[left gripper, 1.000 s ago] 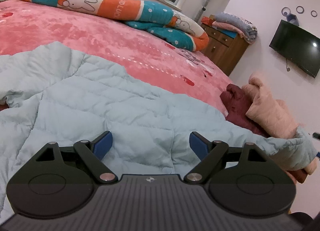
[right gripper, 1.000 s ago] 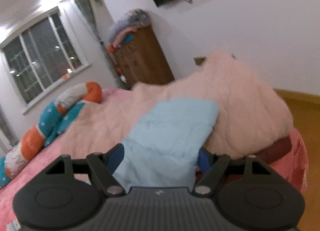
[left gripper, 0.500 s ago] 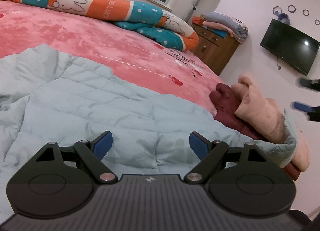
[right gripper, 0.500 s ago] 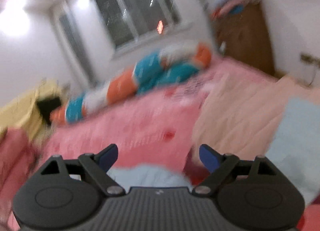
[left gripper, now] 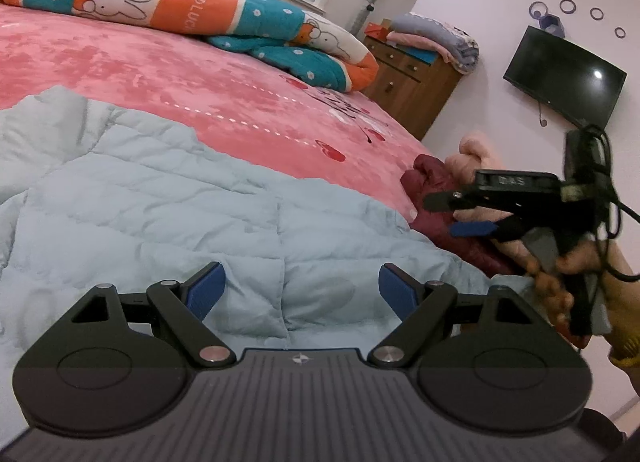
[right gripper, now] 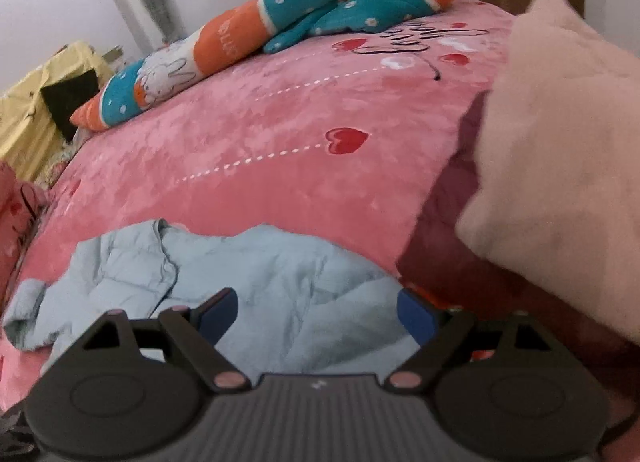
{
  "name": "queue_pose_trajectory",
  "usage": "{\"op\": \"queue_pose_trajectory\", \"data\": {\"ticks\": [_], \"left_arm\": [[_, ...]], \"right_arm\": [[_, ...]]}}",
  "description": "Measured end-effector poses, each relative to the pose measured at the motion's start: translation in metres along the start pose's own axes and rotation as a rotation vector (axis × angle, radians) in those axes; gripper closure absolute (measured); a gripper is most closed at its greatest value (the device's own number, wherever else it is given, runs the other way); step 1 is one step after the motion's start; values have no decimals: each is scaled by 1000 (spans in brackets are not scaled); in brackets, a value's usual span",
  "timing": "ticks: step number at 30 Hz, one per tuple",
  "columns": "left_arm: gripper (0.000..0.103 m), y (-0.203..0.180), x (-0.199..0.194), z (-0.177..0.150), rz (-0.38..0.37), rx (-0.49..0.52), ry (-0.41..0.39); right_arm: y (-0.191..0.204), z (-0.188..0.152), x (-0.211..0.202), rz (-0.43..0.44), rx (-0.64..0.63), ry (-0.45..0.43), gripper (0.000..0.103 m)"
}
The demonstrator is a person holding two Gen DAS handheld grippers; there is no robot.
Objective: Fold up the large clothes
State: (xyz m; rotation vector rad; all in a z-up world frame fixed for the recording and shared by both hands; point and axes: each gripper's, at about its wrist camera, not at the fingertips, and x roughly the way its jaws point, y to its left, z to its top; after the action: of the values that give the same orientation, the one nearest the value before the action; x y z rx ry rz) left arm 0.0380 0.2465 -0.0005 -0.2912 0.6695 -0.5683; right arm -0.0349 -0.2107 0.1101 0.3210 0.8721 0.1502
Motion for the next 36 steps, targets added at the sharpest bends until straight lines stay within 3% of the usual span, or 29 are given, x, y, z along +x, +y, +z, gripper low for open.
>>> {"op": "queue_pose_trajectory", "data": {"ticks": [5,9,15,17,18,20,22,31,34,36], "left_arm": [[0,-2,4,0,-14,17,14],[0,0,7,-1,-21,23,27],[0,1,7,-2,-31,32,44],[0,1,7,-3,-32,29,49],[0,1,7,-3,-32,27,51],[0,1,8,-3,-30,25,54],[0,1,8,-4,-27,23,55],[0,5,11,-1,-6,-6,42],[0,9,14,3,2,-27,23],[0,10,22,10,15,10,12]], "right_arm": [[2,5,29,-41,-70,29,16],[-5,4,49,-23,-66,80,19],[-8,-2,62,-21,-68,120,47],[-5,-2,63,-9,-81,114,71],[-2,-3,63,-12,-93,106,77],[6,-3,62,-28,-130,82,92],[20,-3,61,-58,-184,44,97],[72,28,45,-94,-304,-248,99],[92,40,50,-91,-356,-309,100],[100,49,55,-83,-363,-339,100]]}}
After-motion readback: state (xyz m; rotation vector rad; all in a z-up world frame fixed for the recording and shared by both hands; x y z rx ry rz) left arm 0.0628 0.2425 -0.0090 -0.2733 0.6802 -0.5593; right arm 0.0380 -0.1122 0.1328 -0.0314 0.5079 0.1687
